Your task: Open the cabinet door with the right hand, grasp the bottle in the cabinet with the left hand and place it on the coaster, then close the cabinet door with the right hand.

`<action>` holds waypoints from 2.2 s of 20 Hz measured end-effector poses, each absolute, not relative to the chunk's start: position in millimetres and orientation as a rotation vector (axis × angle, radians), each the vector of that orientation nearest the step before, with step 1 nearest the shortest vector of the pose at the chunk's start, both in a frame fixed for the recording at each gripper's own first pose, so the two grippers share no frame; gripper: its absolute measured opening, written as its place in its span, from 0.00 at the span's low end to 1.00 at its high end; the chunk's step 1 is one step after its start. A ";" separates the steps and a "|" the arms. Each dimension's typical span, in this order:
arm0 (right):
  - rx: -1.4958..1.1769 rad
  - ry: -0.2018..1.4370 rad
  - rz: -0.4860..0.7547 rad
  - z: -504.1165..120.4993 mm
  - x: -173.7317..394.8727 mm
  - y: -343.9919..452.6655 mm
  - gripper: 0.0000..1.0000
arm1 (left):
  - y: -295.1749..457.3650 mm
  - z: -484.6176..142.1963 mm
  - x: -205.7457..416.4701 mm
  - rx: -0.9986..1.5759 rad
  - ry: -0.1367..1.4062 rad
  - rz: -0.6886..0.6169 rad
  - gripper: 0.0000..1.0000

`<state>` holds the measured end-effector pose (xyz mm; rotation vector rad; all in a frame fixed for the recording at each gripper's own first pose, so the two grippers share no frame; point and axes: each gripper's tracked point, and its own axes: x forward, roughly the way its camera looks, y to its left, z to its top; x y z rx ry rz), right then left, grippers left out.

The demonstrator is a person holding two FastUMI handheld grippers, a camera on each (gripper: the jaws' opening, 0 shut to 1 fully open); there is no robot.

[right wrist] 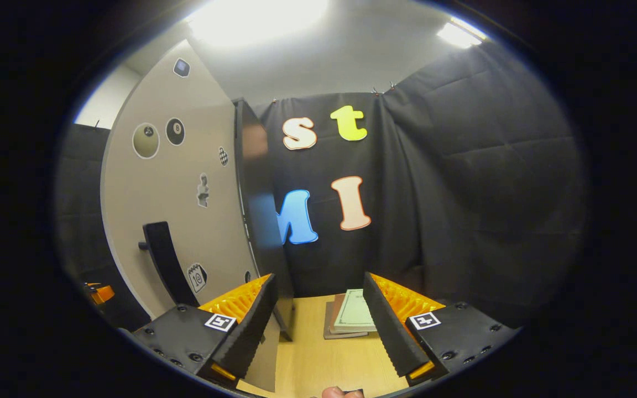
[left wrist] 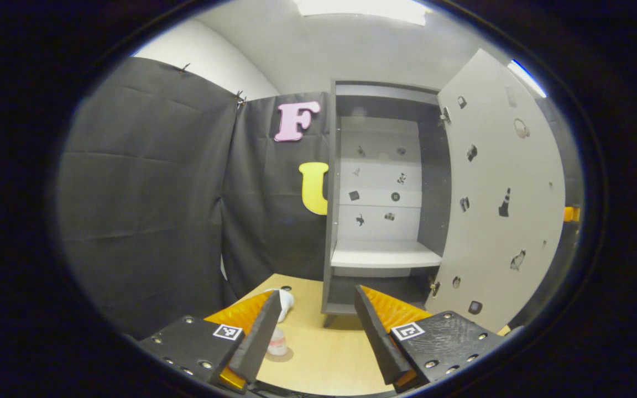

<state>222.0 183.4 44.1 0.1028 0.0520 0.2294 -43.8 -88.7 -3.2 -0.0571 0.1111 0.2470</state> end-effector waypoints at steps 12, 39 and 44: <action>0.035 0.014 0.260 72.2 205.2 231.1 0.98 | -42.0 54.1 17.8 -0.113 0.030 0.177 0.81; 0.058 0.083 0.367 57.5 182.4 434.8 0.96 | 123.7 -36.3 43.0 -0.120 0.154 0.163 0.83; 0.017 0.091 0.491 47.2 184.1 508.6 0.96 | 151.4 -32.7 40.7 -0.102 0.142 0.167 0.80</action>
